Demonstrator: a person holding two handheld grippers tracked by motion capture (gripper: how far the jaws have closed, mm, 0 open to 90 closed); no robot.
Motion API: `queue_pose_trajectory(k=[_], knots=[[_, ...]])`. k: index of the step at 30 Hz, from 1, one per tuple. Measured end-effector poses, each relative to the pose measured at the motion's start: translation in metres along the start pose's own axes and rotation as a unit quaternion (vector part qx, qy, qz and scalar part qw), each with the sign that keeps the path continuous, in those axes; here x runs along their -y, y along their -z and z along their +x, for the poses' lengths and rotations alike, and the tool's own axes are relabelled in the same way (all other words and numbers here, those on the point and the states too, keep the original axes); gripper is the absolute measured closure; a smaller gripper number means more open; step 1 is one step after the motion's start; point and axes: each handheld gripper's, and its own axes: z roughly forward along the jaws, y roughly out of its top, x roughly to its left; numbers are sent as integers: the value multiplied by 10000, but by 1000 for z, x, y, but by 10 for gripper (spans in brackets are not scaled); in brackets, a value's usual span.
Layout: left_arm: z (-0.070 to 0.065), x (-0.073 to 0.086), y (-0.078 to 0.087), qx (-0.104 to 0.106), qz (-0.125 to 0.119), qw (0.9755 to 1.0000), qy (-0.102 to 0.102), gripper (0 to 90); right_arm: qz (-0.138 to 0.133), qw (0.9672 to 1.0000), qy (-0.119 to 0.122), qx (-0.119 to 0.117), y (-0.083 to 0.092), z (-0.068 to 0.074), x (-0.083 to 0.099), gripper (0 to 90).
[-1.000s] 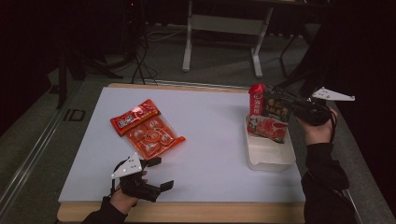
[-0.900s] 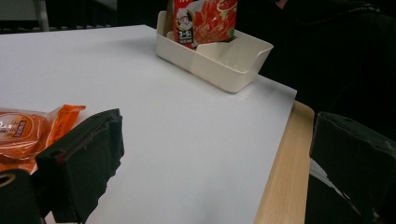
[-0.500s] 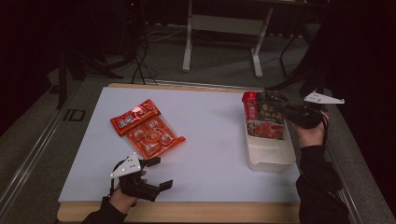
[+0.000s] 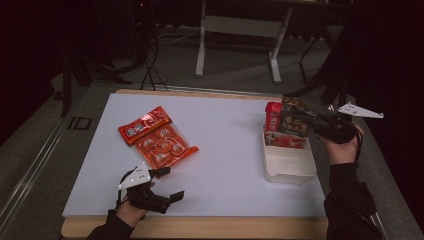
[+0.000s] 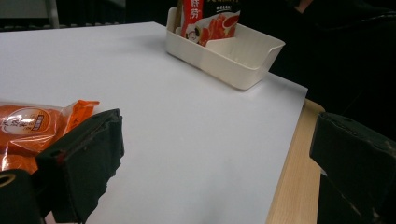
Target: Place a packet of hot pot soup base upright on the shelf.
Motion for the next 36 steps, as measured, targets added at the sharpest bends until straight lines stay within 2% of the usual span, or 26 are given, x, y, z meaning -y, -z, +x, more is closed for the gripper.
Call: queue_pose_trajectory(k=[4,8,12,15,19,21,23,25,28,30,32,33,35,36], knots=[[3,-2,2,-33,54,9999,144,52,-254,9995,169,-44,12,14,-14,416],[3,-3,5,-229,155,9994,210,51,-447,9981,353,-239,19,33,-21,361],[4,-6,8,-340,183,9991,181,52,-424,9976,333,-438,18,51,-23,309],[4,-8,10,-358,158,9991,141,52,-381,9971,312,-585,15,63,-19,232],[8,-10,13,-386,208,9989,170,54,-273,9963,159,-798,8,77,-12,138],[10,-10,14,-399,229,9987,223,67,-156,9958,96,-901,5,82,-6,138],[12,-10,16,-415,261,9985,260,76,-150,9945,121,-1029,3,89,-1,142],[14,-11,18,-493,288,9980,267,83,-121,9942,275,-1037,2,95,4,153],[18,-12,21,-543,297,9975,341,109,-169,9905,291,-1334,2,102,10,177],[22,-13,23,-605,308,9971,355,145,-138,9908,400,-1288,3,107,13,179],[25,-14,26,-635,300,9969,349,169,-132,9899,373,-1360,4,112,16,179],[27,-15,28,-721,295,9965,313,215,-131,9897,397,-1368,5,115,18,179],[31,-17,32,-812,283,9957,332,231,-76,9895,455,-1373,7,121,22,179],[33,-17,35,-894,272,9952,294,291,-61,9891,460,-1397,7,123,24,178]])
